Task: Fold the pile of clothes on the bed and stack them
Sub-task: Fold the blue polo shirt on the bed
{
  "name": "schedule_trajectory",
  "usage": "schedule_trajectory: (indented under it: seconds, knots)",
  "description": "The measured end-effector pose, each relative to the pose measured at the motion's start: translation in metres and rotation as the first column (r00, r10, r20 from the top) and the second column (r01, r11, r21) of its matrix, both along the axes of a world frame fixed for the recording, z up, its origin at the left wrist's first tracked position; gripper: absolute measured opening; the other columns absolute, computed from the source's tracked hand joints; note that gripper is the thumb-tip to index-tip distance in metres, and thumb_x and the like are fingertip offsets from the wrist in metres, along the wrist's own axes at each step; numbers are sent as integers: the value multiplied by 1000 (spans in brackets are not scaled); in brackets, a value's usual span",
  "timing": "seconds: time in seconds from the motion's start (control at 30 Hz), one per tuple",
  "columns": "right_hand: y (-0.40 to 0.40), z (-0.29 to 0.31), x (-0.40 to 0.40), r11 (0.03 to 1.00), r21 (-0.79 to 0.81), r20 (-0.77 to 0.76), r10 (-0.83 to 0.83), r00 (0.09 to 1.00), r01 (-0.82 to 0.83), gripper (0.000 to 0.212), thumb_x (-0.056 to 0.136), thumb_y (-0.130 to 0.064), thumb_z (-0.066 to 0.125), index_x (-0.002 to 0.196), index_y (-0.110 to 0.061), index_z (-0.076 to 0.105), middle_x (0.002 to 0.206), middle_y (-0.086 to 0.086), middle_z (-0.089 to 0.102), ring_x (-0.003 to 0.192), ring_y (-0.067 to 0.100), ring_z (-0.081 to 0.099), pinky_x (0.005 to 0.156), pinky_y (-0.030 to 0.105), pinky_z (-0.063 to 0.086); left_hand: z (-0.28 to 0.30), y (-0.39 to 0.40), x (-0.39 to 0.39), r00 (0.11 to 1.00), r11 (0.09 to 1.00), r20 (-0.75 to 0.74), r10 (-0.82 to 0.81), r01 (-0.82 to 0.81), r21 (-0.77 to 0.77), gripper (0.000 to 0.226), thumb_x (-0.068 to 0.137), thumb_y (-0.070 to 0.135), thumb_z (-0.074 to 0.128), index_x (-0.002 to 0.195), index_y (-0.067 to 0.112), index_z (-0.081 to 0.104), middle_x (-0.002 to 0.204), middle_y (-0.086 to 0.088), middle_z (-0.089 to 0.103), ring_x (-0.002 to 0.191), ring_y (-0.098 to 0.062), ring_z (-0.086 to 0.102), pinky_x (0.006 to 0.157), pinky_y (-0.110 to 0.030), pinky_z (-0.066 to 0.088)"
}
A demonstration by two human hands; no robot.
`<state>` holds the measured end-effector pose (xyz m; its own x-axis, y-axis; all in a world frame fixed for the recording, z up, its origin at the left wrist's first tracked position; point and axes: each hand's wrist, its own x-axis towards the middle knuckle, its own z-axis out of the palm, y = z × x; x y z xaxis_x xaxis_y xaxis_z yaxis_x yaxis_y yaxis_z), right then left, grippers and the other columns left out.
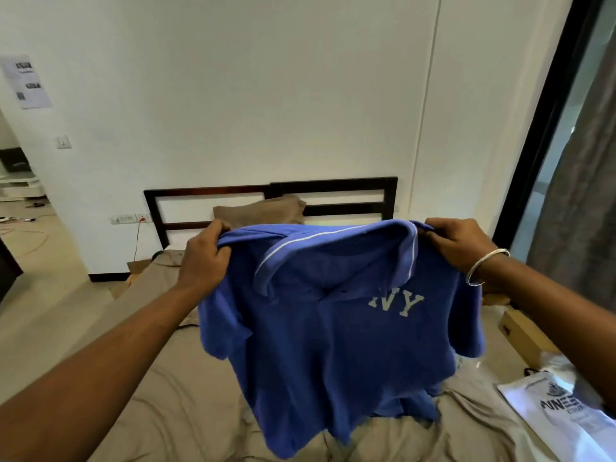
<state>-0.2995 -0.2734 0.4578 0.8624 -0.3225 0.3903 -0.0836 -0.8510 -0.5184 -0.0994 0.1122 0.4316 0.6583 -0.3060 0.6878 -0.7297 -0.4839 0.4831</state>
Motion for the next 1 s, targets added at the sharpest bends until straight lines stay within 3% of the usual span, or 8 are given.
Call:
schedule_trajectory:
  seconds: [0.2,0.33,0.43,0.57,0.63,0.8,0.9,1.0]
  knots:
    - [29,-8,-26,875,480,-157,160,975,-66,37,92,-44,63,82,-9,67,69,-2,71,76,11,69,70,15,52,-33,3,-12,897,957,-412,-158,242,161,15,81,26,46,84,12,51,76,1,56,68,-6,50,72,-34,39]
    - [22,-41,-57,695,719,-422,450,787,-13,66,61,-53,86,98,-1,71,107,21,71,96,34,68,87,40,57,-48,14,-63,468,870,-844,-262,492,3,8,87,14,64,93,15,59,93,4,66,78,-1,58,75,-14,44]
    - [13,-63,-83,596,803,-496,659,566,9,59,45,-50,93,82,-6,77,91,17,74,81,25,71,71,34,57,-42,30,-95,39,767,-982,-185,630,-120,56,47,32,94,96,17,73,102,5,70,86,0,67,73,-11,50]
    - [6,-91,-87,409,911,-378,767,518,58,71,45,-43,97,99,-3,75,101,20,72,87,29,71,74,36,58,-41,33,-95,-183,764,-958,-222,578,-287,73,33,37,99,97,9,78,104,-6,74,90,-15,71,69,-22,56]
    - [3,-112,-72,374,921,-371,746,553,114,83,45,-44,97,109,1,70,107,20,71,89,28,71,73,35,58,-68,20,-76,-158,830,-974,-164,511,-223,60,59,32,91,111,10,71,111,-11,72,93,-22,71,71,-28,57]
    - [4,-211,-10,739,673,-614,527,587,40,33,90,-43,65,94,-11,69,85,-7,73,84,10,66,73,22,52,-210,-15,-19,355,889,-931,87,395,233,26,80,30,73,70,13,56,57,7,58,70,-20,50,58,-23,40]
    - [0,-300,13,833,553,-686,436,582,27,19,102,-23,48,99,-13,64,88,-11,63,84,7,58,68,7,44,-318,-20,-5,421,884,-880,220,296,363,22,88,26,71,77,13,57,72,-3,63,78,-23,56,70,-31,44]
    - [-14,-402,26,892,452,-738,384,554,-15,42,98,-51,43,109,-16,65,115,-1,66,107,16,59,94,24,42,-402,-26,-4,425,885,-869,252,263,385,15,91,22,69,84,16,58,88,-12,64,87,-20,57,69,-23,41]
